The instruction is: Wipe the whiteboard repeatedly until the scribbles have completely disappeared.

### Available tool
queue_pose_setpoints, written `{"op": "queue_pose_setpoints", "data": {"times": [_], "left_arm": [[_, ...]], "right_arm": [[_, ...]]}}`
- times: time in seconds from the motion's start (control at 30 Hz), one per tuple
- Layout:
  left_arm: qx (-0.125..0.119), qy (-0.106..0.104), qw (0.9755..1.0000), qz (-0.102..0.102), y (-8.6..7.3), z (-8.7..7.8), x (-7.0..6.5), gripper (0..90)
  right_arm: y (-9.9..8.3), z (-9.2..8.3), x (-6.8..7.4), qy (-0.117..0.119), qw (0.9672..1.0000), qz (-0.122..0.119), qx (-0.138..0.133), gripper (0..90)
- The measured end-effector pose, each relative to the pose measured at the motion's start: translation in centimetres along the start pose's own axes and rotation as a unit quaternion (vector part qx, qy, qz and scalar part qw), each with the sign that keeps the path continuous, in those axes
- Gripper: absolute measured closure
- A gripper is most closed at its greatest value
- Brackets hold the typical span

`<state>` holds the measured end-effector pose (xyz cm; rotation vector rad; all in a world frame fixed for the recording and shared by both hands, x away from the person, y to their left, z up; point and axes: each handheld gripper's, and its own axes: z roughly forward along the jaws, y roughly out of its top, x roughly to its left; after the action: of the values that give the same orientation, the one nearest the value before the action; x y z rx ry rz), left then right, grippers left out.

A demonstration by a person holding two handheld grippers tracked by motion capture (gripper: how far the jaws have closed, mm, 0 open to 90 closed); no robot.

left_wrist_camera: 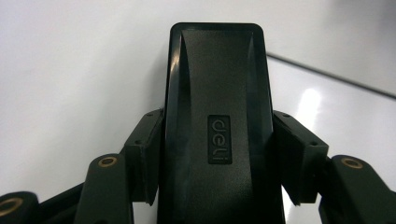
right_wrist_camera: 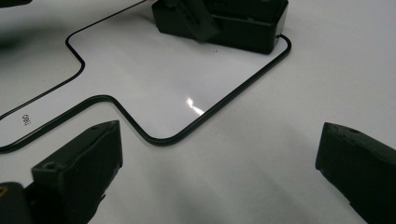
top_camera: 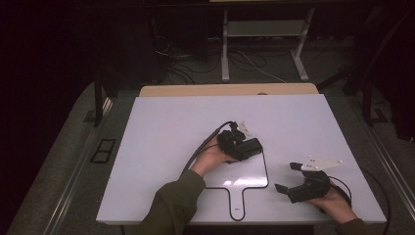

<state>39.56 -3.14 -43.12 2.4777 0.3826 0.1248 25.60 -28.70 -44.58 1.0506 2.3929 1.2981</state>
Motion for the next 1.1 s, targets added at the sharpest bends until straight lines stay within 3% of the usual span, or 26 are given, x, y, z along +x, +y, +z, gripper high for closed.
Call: {"op": "queue_pose_setpoints", "data": {"times": [0.17, 0.2, 0.23, 0.33, 0.4, 0.5, 0.6, 0.63, 0.67, 0.7, 0.73, 0.77, 0.8, 0.87, 1.0, 1.03, 1.1], "left_arm": [[0.007, -0.010, 0.9996, 0.024, 0.7, 0.4, -1.2, 39.0], [-0.004, -0.012, 0.9999, 0.009, 0.6, 0.5, -1.3, 39.0], [0.005, -0.013, 0.9998, 0.015, 0.6, 0.3, -0.9, 39.0], [-0.010, 0.002, 0.9998, -0.017, 0.1, 0.2, -0.3, 39.0], [-0.009, 0.007, 0.9996, -0.025, -0.3, -0.1, 0.3, 39.0], [-0.001, 0.014, 0.9996, -0.023, -0.8, -0.6, 1.2, 39.0], [-0.010, 0.014, 0.9991, -0.039, -1.1, -0.6, 1.4, 39.0], [-0.005, 0.016, 0.9992, -0.036, -1.0, -0.7, 1.3, 39.0], [-0.016, 0.017, 0.9988, -0.043, -1.0, -0.5, 1.1, 39.0], [-0.008, 0.015, 0.9993, -0.032, -0.9, -0.5, 1.1, 39.0], [-0.013, 0.012, 0.9991, -0.039, -0.8, -0.4, 0.8, 39.0], [-0.005, 0.007, 0.9996, -0.028, -0.7, -0.4, 0.7, 39.0], [-0.012, 0.003, 0.9995, -0.031, -0.6, -0.2, 0.4, 39.0], [-0.002, -0.004, 0.9999, -0.010, -0.2, -0.1, 0.1, 39.0], [-0.019, -0.022, 0.9996, -0.007, 0.4, 0.7, -1.3, 39.0], [-0.012, -0.024, 0.9996, 0.006, 0.6, 0.7, -1.5, 39.0], [-0.006, -0.024, 0.9996, 0.012, 0.8, 0.7, -1.6, 39.0]], "right_arm": [[0.0, 0.0, 0.0, 0.000, 1.0000, 0.000, -0.001, 0.0], [0.0, 0.0, 0.0, 0.000, 1.0000, 0.000, -0.001, 0.0], [0.0, 0.0, 0.0, 0.000, 1.0000, 0.000, -0.001, 0.0], [0.0, -0.1, 0.0, -0.001, 1.0000, 0.000, -0.003, 0.0], [0.0, 0.0, 0.0, 0.000, 1.0000, 0.000, -0.002, 0.0], [0.0, 0.0, 0.0, 0.000, 1.0000, 0.000, -0.001, 0.0], [0.0, 0.0, 0.0, 0.000, 1.0000, 0.000, 0.000, 0.0], [0.0, 0.0, 0.0, 0.000, 1.0000, -0.001, 0.000, 0.0], [0.0, 0.0, 0.0, 0.000, 1.0000, 0.000, 0.000, 0.0], [0.0, 0.0, 0.0, 0.000, 1.0000, 0.000, 0.000, 0.0], [0.0, 0.0, 0.0, 0.000, 1.0000, 0.000, 0.000, 0.0], [0.0, 0.1, 0.0, -0.001, 1.0000, 0.000, 0.001, 0.0], [0.0, 0.1, 0.0, 0.000, 1.0000, -0.001, 0.001, 0.0], [0.0, 0.1, 0.0, 0.000, 1.0000, -0.001, 0.001, 0.0], [0.0, 0.1, 0.0, 0.000, 1.0000, -0.002, 0.001, 0.0], [0.0, 0.1, 0.0, 0.000, 1.0000, -0.001, 0.000, 0.0], [0.0, 0.0, 0.0, -0.001, 1.0000, -0.001, 0.000, 0.0]]}}
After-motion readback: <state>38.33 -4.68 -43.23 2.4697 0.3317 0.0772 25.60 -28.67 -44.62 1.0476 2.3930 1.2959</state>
